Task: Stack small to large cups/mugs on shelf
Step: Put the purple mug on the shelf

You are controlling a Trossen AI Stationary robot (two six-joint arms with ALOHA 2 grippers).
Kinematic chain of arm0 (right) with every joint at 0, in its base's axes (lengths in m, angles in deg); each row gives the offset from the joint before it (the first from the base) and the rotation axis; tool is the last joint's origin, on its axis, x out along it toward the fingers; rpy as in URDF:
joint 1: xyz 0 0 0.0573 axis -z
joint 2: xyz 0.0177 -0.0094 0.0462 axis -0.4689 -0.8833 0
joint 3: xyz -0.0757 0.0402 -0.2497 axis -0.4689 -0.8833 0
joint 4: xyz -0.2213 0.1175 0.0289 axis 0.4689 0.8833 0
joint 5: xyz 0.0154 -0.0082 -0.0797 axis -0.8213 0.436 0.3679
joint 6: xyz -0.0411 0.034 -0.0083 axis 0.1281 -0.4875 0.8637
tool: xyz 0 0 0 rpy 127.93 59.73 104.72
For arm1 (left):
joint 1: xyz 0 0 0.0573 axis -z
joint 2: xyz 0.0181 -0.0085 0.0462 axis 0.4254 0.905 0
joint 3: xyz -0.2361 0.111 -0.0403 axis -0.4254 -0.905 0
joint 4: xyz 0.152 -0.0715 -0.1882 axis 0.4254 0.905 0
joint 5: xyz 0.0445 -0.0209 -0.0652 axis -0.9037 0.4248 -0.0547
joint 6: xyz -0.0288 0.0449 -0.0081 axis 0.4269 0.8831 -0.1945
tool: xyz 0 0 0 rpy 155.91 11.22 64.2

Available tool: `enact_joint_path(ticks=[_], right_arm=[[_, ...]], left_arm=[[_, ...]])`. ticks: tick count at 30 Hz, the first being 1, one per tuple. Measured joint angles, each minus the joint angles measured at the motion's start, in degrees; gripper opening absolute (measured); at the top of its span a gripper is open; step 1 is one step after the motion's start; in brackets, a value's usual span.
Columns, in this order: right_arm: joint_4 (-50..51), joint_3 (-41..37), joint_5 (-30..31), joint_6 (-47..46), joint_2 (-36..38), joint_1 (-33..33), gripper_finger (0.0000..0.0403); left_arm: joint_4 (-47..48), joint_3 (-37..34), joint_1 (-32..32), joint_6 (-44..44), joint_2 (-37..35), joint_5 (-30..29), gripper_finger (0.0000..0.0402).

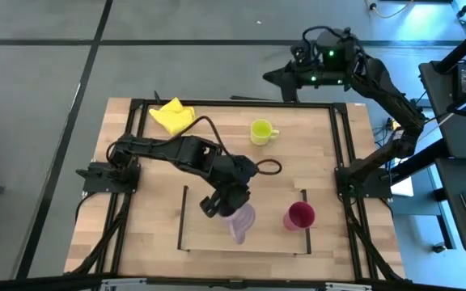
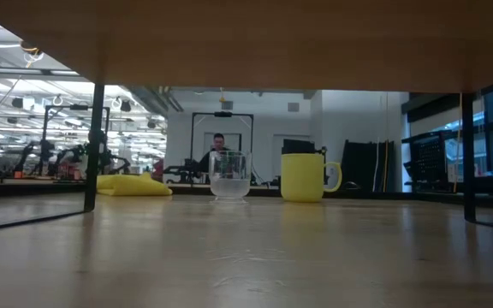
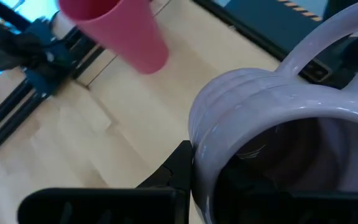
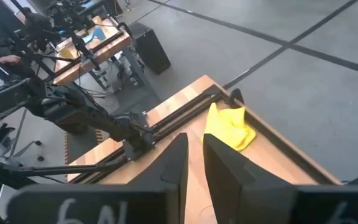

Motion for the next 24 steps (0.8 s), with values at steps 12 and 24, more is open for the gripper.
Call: enact_joint_path(ticks=[12,24], right_arm=[[0.06,-0.01,10.57,-2.67,0.0,-10.42,0.0053],[0.16,-0.02,13.7,-3.37,0.0,-12.38,0.0053]], left_arm=[[3.63,0.0,0.46,-0.71,3.91,-0.45,0.0025],[2.53,-0.02,1.21,-0.77,4.86,1.56,0.0025]])
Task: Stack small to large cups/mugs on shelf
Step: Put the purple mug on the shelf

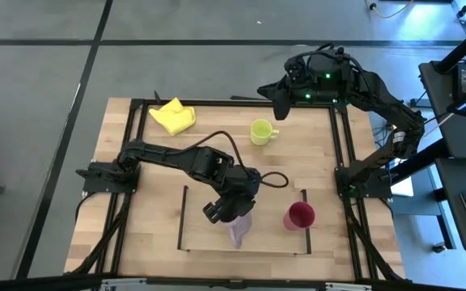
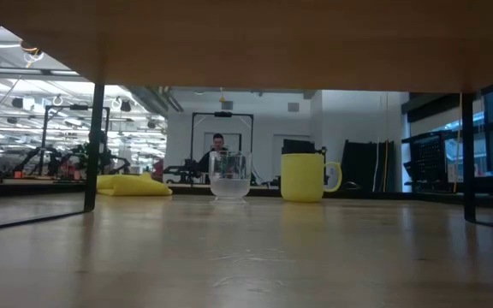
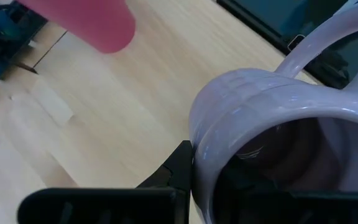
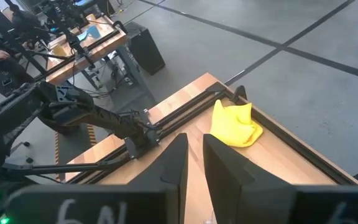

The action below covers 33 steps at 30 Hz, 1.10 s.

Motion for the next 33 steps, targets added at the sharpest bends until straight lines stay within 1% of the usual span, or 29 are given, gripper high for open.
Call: enact_joint_path(ticks=[7,11,16,33], right_arm=[[0.55,0.0,0.07,0.0,0.0,0.0,0.0053],[1.32,-0.02,0.07,0.0,0.0,-0.02,0.0053],[1.84,-0.04,0.07,0.0,0.0,-0.39,0.0053],[1.99,-0.04,0.05,0.06,-0.02,-0.37,0.0053]], left_arm=[[0.3,0.02,-0.04,-0.4,1.56,-0.22,0.0026],[-0.04,0.02,-0.04,-1.51,1.66,-0.01,0.0041],[-0.6,0.02,-0.02,-1.82,1.68,-0.4,0.0047],[-1.54,0.02,0.24,-3.61,1.68,-0.32,0.0052]])
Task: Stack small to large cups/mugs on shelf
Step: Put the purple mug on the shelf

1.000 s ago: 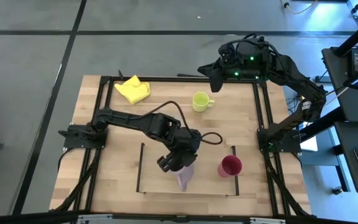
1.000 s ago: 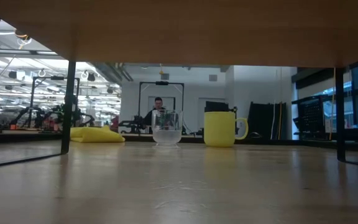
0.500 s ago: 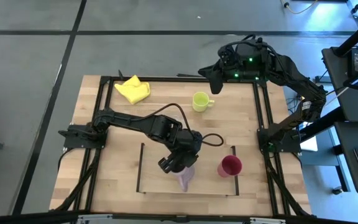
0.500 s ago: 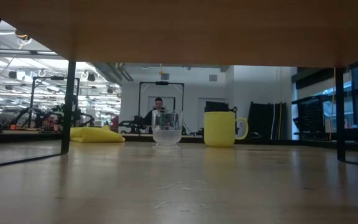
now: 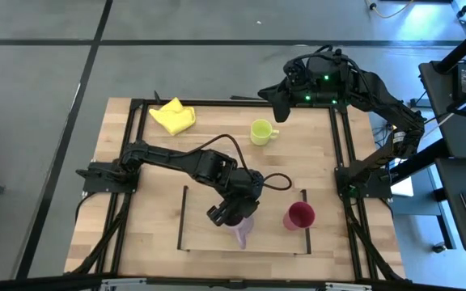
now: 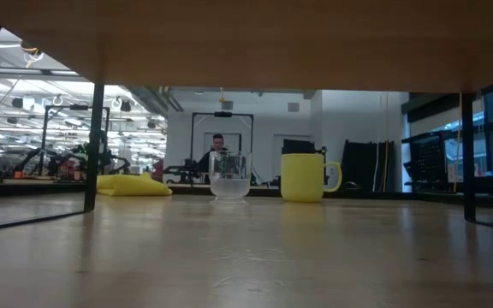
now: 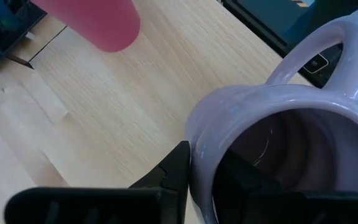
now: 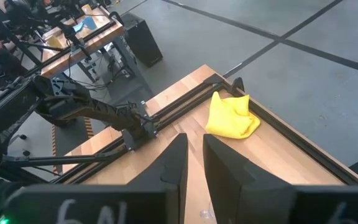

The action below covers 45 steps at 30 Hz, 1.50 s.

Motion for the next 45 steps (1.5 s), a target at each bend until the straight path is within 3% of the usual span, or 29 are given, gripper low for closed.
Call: enact_joint_path(ticks=[27,32,45], right_arm=[[0.01,0.0,-0.01,-0.29,0.0,0.01,0.0053],[0.05,0.0,-0.02,-0.3,-0.02,0.0,0.0053],[3.18,0.0,-0.03,-0.39,-0.02,0.0,0.0053]], left_arm=[[0.77,0.52,0.2,-4.2,-0.35,-0.1,0.0053],[0.62,0.55,0.11,-5.1,-0.35,-2.72,0.0053],[3.57,-0.35,-0.31,-7.54,-0.02,-1.75,0.0088]])
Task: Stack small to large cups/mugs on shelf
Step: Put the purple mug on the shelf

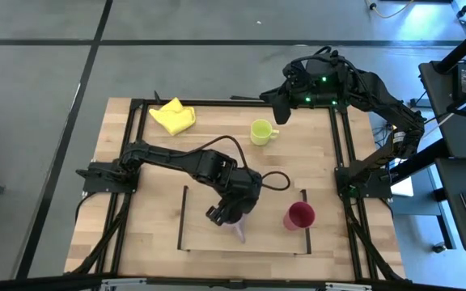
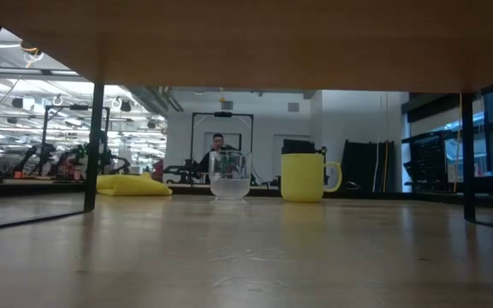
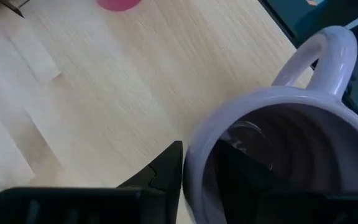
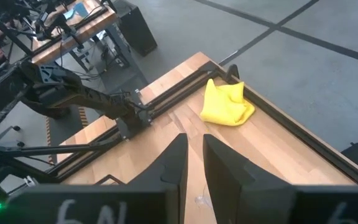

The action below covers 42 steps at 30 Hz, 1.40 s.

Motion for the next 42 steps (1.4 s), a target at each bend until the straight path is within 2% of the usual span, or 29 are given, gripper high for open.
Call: enact_joint_path(ticks=[11,19,29,33,38,42], right_arm=[[-0.12,0.0,0.0,-0.45,0.0,0.0,0.0053],[-0.14,0.0,0.0,-0.58,0.0,0.0,0.0053],[-0.21,0.0,0.02,-0.65,0.0,0.0,0.0053],[-0.21,0.0,0.02,-0.71,0.0,0.0,0.0053],[-0.2,0.0,0.04,-0.69,0.0,0.0,0.0053],[-0.18,0.0,0.02,-0.67,0.0,0.0,0.0053]], left_arm=[[-1.42,0.98,-0.02,-0.81,-0.39,-0.04,0.0091],[2.21,0.98,-0.09,-2.25,-0.77,-1.62,0.0092],[2.03,0.92,-0.26,-5.97,-5.46,-5.05,0.0094],[3.97,0.97,-0.24,-9.61,-7.54,-5.2,0.0094],[12.42,0.9,-0.26,-18.43,-8.24,-10.0,0.0087],[12.03,-0.4,0.78,-24.73,-8.12,-9.76,0.0068]])
